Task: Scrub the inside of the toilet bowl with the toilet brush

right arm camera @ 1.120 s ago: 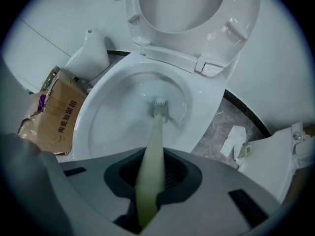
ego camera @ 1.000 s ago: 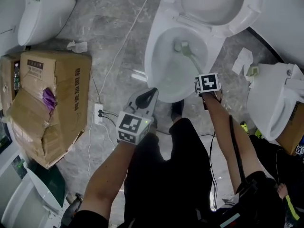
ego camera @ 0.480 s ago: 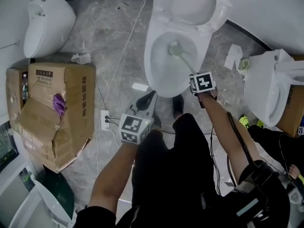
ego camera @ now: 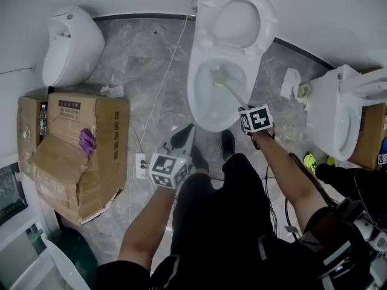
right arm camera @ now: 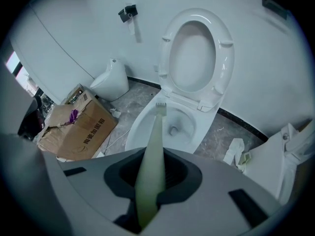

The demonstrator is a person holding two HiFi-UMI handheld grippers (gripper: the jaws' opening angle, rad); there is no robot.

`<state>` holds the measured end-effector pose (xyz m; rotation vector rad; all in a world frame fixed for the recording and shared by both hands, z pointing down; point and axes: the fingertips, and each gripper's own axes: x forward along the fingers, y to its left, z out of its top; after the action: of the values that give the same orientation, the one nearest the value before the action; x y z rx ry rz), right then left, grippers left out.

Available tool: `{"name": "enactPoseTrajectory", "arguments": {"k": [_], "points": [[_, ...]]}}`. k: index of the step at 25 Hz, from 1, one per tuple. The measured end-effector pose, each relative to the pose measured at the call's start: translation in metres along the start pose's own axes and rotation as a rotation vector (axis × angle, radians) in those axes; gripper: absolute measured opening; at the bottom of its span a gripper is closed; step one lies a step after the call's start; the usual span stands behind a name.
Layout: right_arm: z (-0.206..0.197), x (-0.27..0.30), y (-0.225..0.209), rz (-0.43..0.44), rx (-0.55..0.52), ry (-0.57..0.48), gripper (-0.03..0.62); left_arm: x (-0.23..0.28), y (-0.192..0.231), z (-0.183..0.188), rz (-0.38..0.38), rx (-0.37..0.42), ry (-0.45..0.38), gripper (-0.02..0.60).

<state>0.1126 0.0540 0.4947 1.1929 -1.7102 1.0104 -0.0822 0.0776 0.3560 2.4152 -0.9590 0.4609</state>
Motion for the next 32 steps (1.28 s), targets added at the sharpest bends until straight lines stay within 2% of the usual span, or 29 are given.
{"name": "enactPoseTrajectory", "arguments": {"k": [10, 17, 23, 28, 32], "points": [[0.009, -0.065, 0.037, 0.038, -0.031, -0.077, 0.063, -0.036, -0.012, 0.037, 0.001, 0.015, -0.063, 0.009], [0.012, -0.103, 0.051, 0.065, -0.061, -0.126, 0.063, -0.053, -0.030, 0.057, -0.040, 0.050, -0.102, 0.009], [0.019, -0.130, 0.064, 0.094, -0.065, -0.173, 0.063, -0.068, -0.034, 0.074, -0.024, 0.071, -0.133, 0.009], [0.030, -0.155, 0.077, 0.118, -0.071, -0.212, 0.063, -0.076, -0.050, 0.097, -0.084, 0.094, -0.176, 0.009], [0.035, -0.171, 0.085, 0.124, -0.097, -0.235, 0.063, -0.084, -0.054, 0.111, -0.079, 0.091, -0.214, 0.009]]}}
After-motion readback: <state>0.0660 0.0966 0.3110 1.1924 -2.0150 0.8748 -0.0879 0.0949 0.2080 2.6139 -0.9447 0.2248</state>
